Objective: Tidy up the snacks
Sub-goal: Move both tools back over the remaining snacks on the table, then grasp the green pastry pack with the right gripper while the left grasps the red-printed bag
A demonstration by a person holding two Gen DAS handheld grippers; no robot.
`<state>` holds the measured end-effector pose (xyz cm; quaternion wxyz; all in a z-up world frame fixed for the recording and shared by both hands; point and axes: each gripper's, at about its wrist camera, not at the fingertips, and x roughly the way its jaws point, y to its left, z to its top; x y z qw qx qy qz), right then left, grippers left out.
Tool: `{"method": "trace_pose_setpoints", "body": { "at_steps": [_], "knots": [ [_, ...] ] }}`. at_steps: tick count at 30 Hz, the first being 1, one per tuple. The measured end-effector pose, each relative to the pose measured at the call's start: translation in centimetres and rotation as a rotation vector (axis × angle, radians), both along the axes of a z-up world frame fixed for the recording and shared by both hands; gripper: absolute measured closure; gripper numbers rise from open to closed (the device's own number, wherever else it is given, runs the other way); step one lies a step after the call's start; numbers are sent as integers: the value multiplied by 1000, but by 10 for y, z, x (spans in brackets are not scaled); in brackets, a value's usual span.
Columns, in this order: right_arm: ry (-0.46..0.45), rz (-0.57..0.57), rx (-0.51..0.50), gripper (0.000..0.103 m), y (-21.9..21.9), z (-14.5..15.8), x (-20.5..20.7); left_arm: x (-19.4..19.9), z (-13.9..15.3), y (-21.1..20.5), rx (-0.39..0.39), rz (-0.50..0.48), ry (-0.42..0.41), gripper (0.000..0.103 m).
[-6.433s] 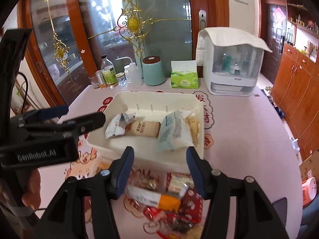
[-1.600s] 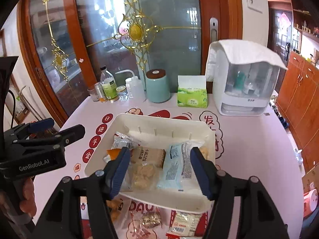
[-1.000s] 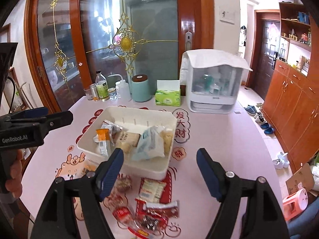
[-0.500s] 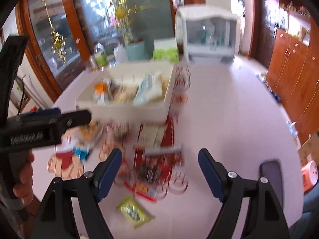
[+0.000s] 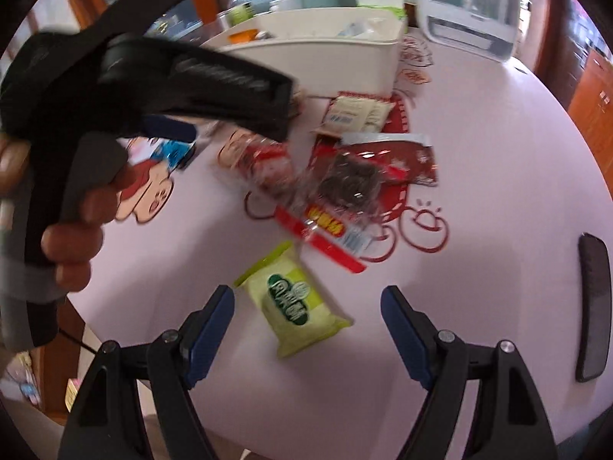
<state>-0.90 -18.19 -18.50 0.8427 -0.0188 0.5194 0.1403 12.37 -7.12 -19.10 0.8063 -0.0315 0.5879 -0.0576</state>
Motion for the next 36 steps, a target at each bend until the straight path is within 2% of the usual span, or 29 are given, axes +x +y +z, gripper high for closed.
{"method": "trace_pose_setpoints", "body": {
  "at_steps": [4,6,8,9,10,11,19,23,26,32,36],
  "knots": [
    [-15,63,-38,24,13,-8,-4,5,-14,3,-20,33,46,9],
    [-15,93,-57,30,18,-12,-6,7,-20,4,-32,47,62,11],
    [-5,129,-79,45,24,-17,-7,8,-25,4,-42,55,75,12],
    [-3,136,-88,49,25,-19,-7,8,-28,3,-44,57,79,14],
    [5,143,-100,60,26,-22,-8,8,-30,3,-47,60,85,15],
    [17,146,-104,65,26,-24,-8,8,-31,3,-56,64,91,16],
    [16,105,-74,65,11,-21,-8,15,-35,-3,-66,76,82,27],
    [17,87,-63,65,10,-20,-4,14,-32,-16,-69,60,65,44],
    [21,76,-52,65,10,-20,-2,12,-27,-26,-54,34,48,50],
    [28,61,-31,65,10,-19,-4,0,-16,-35,-37,-3,12,55],
    [28,55,-27,65,9,-21,-4,-7,-14,-27,-44,-13,14,56]
  ]
}}
